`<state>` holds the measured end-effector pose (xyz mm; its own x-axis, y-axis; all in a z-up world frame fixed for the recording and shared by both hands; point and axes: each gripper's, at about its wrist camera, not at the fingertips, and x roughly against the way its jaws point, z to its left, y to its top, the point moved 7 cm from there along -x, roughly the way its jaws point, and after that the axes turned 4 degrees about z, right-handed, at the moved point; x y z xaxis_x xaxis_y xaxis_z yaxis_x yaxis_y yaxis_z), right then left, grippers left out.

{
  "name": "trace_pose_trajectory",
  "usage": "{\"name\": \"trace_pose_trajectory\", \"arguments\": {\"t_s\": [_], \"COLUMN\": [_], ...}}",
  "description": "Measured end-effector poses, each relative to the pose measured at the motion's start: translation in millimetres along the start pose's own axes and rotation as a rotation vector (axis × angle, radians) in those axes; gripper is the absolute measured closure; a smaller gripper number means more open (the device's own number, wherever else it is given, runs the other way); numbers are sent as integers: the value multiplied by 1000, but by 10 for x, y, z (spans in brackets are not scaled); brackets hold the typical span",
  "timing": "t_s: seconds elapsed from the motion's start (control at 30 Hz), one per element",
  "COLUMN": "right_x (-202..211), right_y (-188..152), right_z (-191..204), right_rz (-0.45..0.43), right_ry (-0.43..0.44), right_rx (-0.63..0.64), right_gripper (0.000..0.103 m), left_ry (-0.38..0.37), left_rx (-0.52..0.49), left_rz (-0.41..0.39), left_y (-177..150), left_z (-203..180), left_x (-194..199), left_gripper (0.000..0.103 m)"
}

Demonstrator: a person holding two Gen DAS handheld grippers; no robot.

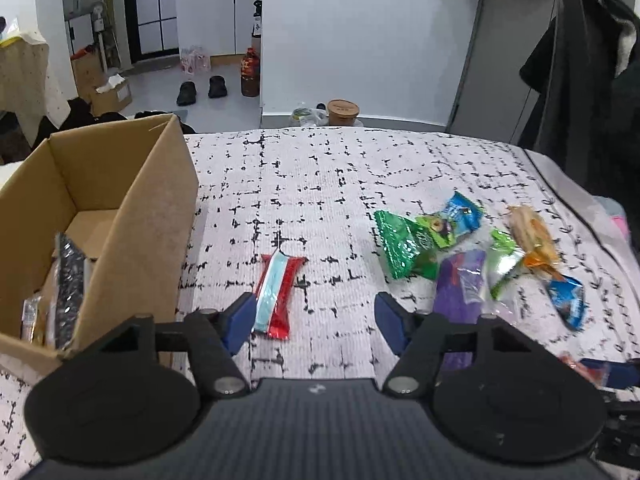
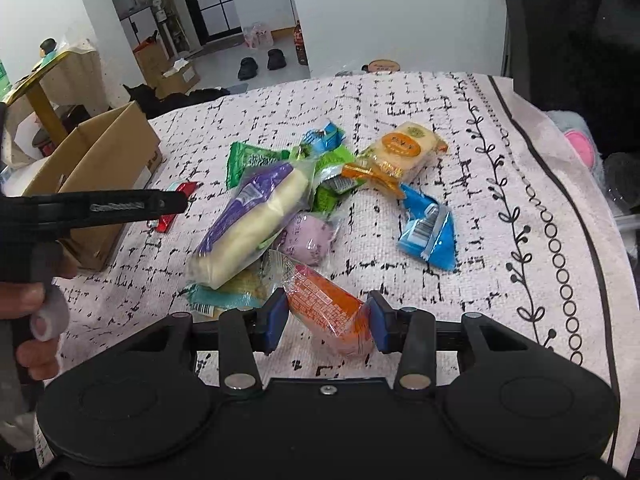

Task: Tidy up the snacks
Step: 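Grasp the red-and-white bar with the left gripper while the right grasps the orange packet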

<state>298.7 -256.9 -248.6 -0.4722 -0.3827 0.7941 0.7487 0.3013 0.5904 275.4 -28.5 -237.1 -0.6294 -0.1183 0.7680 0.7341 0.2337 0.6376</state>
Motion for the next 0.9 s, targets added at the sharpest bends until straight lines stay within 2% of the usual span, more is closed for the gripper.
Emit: {"name": "trace_pose_trajectory", "arguments": {"t_s": [0.07,0.3,0.63,0.73,0.77,0.9], "right_x": [6,-18,-135,-96,-87,-41], "right_y": [33,131,-15,-28,-31,-12], "right_z": [-29,-255,-301,-288,-289,-300], "right_rz": [-18,-71,-10,-16,-18,-30], "right_ry": [-19,-131,-110,-113,-115,-94], "right_rx": [-11,-78,-78,-65,-64,-81], "right_gripper": [61,60,57,63,71,75], "left_ry": [11,63,74,58,53,25], "left_rx": [-4,-13,-14,-5,-5,6], "left_rz": [8,1,44,57,62,75], "left_y": [17,86,14,19,19,12], "left_z": [5,54,124,140,146,173], "left_x": [-73,-237,-450,-438,-432,-403], "left_gripper": [45,45,46,68,79,82]}}
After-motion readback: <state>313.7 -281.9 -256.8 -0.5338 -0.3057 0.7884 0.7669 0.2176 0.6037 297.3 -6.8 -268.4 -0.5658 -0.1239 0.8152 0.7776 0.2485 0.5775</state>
